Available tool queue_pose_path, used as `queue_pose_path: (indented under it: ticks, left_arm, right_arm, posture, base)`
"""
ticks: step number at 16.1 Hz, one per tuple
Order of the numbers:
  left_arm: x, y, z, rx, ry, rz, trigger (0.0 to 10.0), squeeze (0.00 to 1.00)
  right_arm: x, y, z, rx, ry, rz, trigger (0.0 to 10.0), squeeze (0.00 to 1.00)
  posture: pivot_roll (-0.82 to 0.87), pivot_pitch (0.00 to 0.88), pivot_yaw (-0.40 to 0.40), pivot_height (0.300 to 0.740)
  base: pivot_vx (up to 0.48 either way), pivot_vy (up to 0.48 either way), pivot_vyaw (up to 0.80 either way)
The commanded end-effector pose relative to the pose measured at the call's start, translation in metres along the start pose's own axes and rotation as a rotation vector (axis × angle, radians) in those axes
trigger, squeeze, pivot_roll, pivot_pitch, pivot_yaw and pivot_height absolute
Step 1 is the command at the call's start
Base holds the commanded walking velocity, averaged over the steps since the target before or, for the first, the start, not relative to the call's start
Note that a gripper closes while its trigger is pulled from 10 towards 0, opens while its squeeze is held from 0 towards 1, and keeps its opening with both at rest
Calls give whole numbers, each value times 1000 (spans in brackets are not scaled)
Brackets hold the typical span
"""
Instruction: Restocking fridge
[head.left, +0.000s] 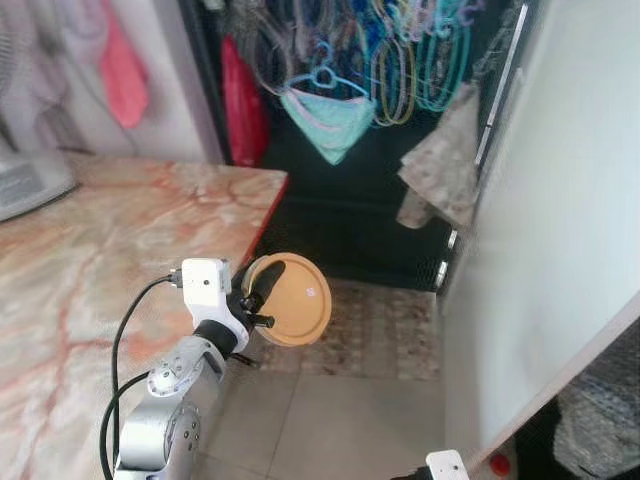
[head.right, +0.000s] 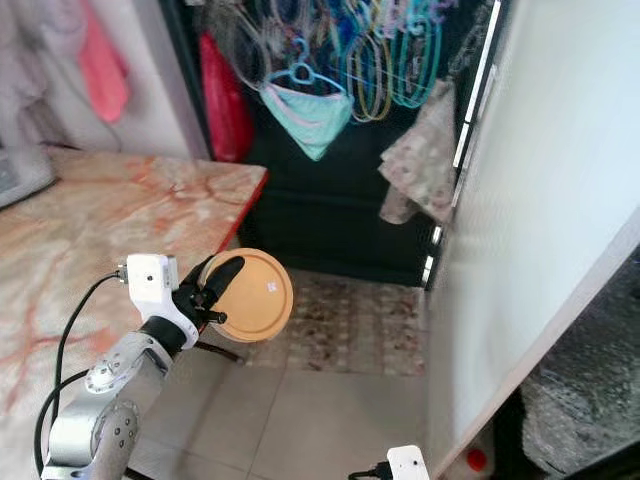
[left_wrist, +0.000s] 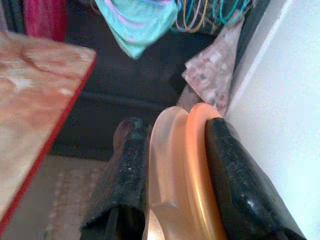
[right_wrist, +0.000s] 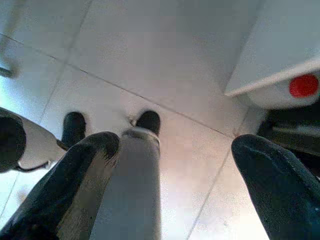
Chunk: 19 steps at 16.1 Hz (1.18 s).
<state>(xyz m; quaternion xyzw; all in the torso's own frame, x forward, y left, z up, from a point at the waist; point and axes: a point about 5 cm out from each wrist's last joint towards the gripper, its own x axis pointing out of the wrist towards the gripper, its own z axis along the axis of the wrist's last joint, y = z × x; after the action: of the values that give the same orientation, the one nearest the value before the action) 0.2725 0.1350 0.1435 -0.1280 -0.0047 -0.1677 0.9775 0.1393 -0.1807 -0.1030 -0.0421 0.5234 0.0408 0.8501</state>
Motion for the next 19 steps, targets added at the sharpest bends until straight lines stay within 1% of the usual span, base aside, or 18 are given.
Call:
queue_pose_path:
  ticks: [1, 2, 4, 6, 8, 10, 12, 17, 19]
  left_arm:
    - [0, 4, 3, 21, -10, 16, 10000, 0]
    - [-1, 5, 2, 27, -9, 21, 10000, 0]
    - [-1, 6, 2, 36, -9, 35, 10000, 0]
    - [-1, 7, 2, 27, -4, 40, 10000, 0]
    - [-1, 7, 2, 31, -3, 38, 10000, 0]
    - [0, 9, 3, 49, -7, 47, 10000, 0]
    - [0, 9, 3, 30, -12, 57, 10000, 0]
    - [0, 13, 0, 25, -6, 76, 10000, 0]
    - [-2, 19, -10, 30, 40, 91, 10000, 0]
  right_arm:
    - [0, 2, 1, -7, 0, 6, 10000, 0]
    - [0, 2, 1, -8, 0, 6, 10000, 0]
    - [0, 2, 1, -8, 0, 7, 10000, 0]
    - [0, 3, 0, -7, 1, 7, 10000, 0]
    - [0, 3, 0, -6, 2, 7, 10000, 0]
    - [0, 3, 1, -6, 1, 8, 10000, 0]
    - [0, 3, 1, -7, 1, 9, 10000, 0]
    - [0, 2, 1, -10, 1, 10, 10000, 0]
    - [0, 2, 1, -12, 1, 11, 10000, 0]
  posture:
    - [92, 16, 64, 740]
    - [92, 16, 64, 740]
    - [91, 16, 64, 740]
    - [89, 17, 67, 740]
    - [90, 17, 67, 740]
    - [90, 17, 68, 740]
    - [90, 16, 66, 740]
    - [90, 17, 63, 740]
    - [88, 17, 62, 740]
  base:
    - [0, 0, 0]
    - [0, 0, 0]
    - [0, -315, 0]
    - [0, 0, 0]
    - [0, 0, -800]
    - [0, 0, 0]
    - [0, 0, 0]
    - [0, 0, -800]
    - [0, 0, -800]
